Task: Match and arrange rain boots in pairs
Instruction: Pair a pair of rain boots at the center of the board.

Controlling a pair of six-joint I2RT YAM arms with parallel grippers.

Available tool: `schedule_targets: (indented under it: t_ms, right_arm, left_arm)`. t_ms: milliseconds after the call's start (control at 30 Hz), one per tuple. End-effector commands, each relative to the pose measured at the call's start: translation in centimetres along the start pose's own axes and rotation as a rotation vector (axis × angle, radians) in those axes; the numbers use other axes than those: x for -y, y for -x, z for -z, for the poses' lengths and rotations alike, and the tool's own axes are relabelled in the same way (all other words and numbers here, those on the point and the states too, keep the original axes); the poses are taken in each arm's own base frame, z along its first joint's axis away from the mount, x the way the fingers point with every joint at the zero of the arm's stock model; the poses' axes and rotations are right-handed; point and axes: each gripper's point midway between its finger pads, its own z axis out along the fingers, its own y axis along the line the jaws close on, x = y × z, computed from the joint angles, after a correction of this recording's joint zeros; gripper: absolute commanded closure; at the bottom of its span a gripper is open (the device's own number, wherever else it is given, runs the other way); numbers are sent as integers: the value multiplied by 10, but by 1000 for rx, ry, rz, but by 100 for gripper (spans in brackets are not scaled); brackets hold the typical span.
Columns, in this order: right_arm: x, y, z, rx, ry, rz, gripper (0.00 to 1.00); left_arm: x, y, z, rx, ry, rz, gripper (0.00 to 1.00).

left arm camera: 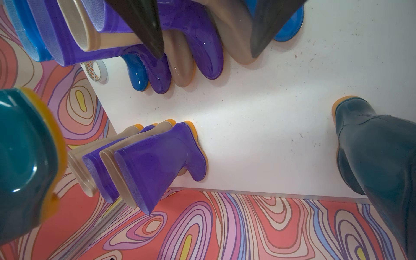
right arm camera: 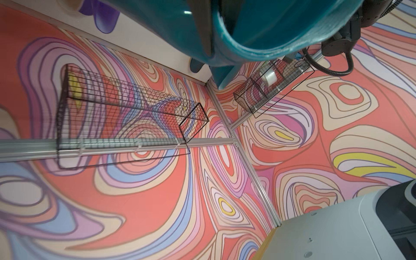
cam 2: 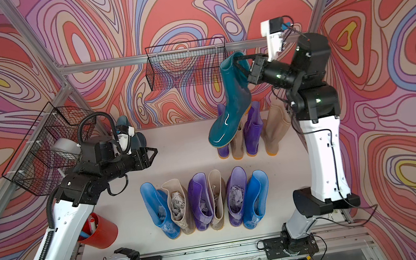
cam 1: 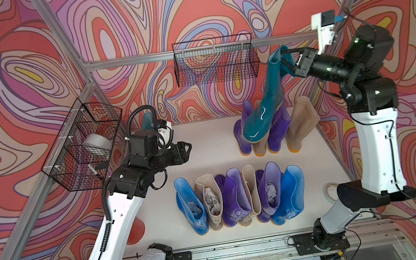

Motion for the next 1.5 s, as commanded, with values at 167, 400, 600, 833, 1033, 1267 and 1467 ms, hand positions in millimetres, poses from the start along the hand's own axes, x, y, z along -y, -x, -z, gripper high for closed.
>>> schedule_targets:
  t_ms: [167,400,600,833,1033,1267,1467]
  right_arm:
    - [-29,-4,-52,30,105,70,91]
    - [-25,-56,-128,-32,98,33,92]
    - [-13,-96,-174,-72,28,31,94]
    - [3,-139,-205,-115,-105,50,96]
    - [12,-150,-213,-115,-171,48,96]
    - [6,-178,-236,-130,-183,15,98]
    - [16,-189,-249,-110,-227,-59,99]
  left_arm:
    - [-3,-2,17,17,40,7,36]
    - [-14,-6,24,13,102,9,37]
    - [-25,-9,37,25,173,-6,37]
    - [-33,-11,51,37,226,-22,36]
    - [-39,-17,58,25,259,-32,36]
    - [-53,-17,63,33,345,-37,35]
    - [-55,-20,60,6,354,-38,36]
